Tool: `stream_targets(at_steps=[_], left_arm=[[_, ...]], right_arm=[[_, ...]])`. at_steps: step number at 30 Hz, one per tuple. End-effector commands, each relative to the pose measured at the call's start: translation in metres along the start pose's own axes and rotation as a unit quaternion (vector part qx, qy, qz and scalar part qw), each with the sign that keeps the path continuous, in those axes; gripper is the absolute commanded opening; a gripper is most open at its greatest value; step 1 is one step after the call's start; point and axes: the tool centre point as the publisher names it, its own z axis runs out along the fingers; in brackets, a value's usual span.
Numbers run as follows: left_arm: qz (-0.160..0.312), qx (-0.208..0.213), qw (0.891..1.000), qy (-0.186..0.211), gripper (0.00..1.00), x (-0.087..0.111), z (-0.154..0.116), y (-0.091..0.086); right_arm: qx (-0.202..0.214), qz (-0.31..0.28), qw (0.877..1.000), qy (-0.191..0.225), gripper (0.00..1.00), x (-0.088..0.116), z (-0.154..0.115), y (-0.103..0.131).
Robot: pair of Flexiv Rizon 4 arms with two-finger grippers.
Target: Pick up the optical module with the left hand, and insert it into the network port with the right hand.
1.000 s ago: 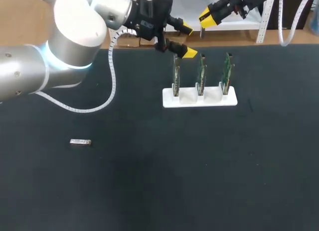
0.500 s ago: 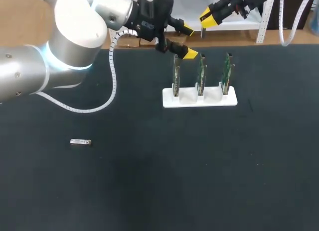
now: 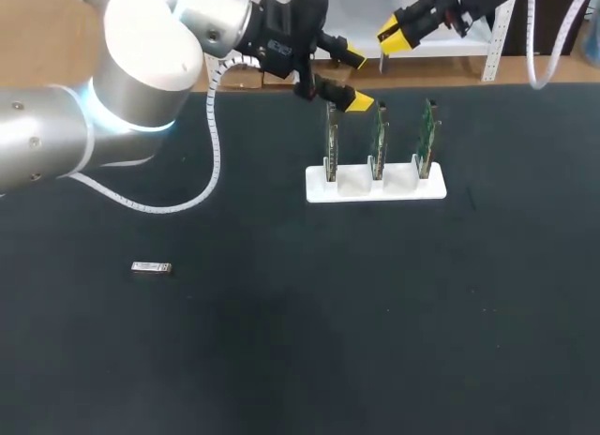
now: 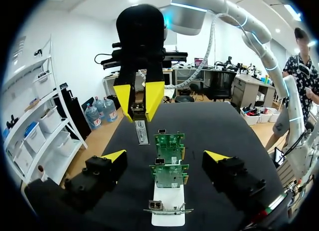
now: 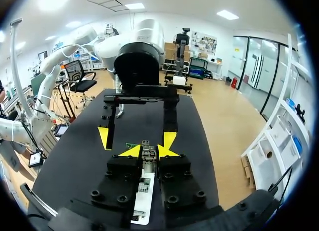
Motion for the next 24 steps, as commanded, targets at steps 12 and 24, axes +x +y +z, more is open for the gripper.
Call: stream_targets(at_steps=[12,24], left_arm=[[-0.002,0.001,1.000,0.004,1.00,-0.002,0.000,0.001],[-0.002,0.001,1.000,0.004,1.00,-0.002,0.000,0.001]], right_arm=[[0.013,0.020,1.000,-0.012,0.00,0.017,0.005,0.012],[0.018,0.023,1.000,-0.009,0.00,0.020,0.011,0.019]])
